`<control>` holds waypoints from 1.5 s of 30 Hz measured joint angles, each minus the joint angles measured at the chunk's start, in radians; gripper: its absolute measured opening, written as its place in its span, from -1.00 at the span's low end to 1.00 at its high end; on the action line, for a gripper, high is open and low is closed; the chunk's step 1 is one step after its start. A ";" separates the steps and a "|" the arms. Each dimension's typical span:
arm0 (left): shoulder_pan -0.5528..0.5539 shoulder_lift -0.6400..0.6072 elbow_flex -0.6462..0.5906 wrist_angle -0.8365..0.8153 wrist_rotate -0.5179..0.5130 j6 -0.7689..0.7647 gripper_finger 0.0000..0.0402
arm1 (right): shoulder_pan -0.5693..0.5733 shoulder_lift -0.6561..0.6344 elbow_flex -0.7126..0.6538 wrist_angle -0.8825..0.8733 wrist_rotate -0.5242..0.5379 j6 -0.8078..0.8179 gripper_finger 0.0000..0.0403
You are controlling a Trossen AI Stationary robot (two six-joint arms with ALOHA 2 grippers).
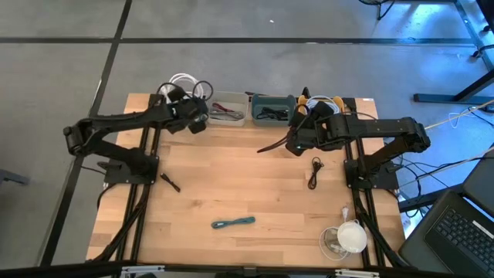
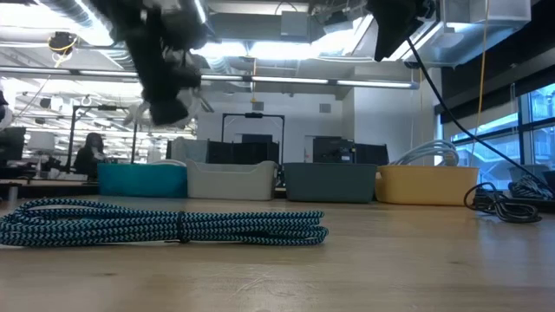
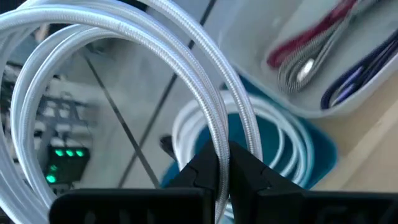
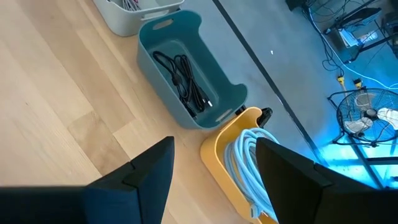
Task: Pick & Place USB Port
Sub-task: Put the white HDMI cable into the blue bin
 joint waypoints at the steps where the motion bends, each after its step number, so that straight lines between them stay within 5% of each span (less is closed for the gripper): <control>1: 0.020 0.000 -0.030 0.027 0.015 0.001 -0.94 | 0.000 0.000 0.000 -0.005 0.000 0.000 0.14; 11: 0.135 0.000 -0.246 0.379 0.102 0.091 -0.94 | 0.000 0.000 0.000 0.002 0.000 0.001 0.14; 30: 0.279 0.014 -0.310 0.534 0.303 0.140 -0.94 | 0.000 0.000 0.000 0.025 0.000 -0.015 0.14; 45: 0.262 0.069 -0.309 0.535 0.353 0.177 -0.31 | 0.000 0.000 0.000 0.036 0.000 -0.023 0.14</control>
